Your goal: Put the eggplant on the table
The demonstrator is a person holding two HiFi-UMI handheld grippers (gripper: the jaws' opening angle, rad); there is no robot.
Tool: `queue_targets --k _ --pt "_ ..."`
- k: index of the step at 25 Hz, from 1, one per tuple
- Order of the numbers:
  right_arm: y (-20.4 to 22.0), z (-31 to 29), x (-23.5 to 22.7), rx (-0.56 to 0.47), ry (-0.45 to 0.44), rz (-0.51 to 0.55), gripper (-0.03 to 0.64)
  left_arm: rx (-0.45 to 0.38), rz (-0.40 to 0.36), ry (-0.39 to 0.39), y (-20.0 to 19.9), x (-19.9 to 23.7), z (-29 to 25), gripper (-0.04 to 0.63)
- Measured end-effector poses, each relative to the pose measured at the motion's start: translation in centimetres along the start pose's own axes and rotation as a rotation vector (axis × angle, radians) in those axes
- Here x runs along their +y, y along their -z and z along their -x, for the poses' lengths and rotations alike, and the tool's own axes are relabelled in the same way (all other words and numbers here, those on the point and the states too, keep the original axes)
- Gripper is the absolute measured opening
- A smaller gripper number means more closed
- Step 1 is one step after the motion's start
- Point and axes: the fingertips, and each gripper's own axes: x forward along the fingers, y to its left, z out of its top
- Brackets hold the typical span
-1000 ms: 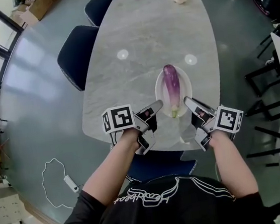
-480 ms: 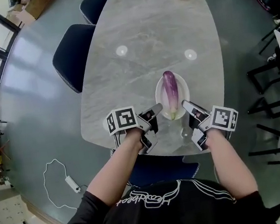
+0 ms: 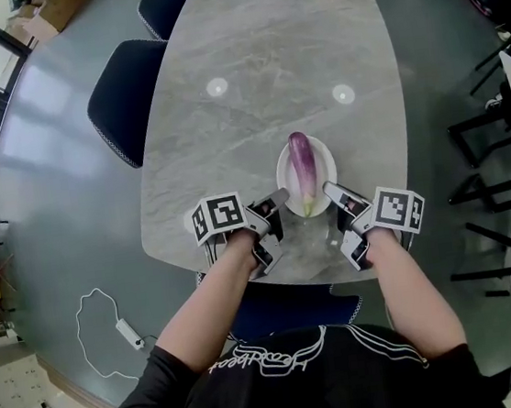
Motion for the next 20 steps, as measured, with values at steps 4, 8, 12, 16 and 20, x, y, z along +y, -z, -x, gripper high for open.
queue_targets --k 4,8,12,16,20 --pt "0.3 -0.5 0.0 0.015 0.006 -0.010 0.054 -0.007 0.009 -0.016 0.0 0.5 -0.1 0.020" --pt "0.2 -0.7 -0.2 0.018 0.020 -0.012 0.054 -0.013 0.004 -0.032 -0.1 0.8 -0.2 0.020" --pt "0.4 -0.8 -0.2 0.017 0.019 -0.020 0.054 -0.019 0.008 -0.042 -0.1 1.1 -0.2 0.020" --pt "0.4 -0.9 -0.4 0.027 0.045 -0.007 0.054 -0.015 0.031 -0.045 0.0 1.4 -0.3 0.020" --pt "0.6 -0.8 -0.4 0.036 0.060 -0.002 0.054 -0.017 0.035 -0.045 0.0 1.5 -0.2 0.020"
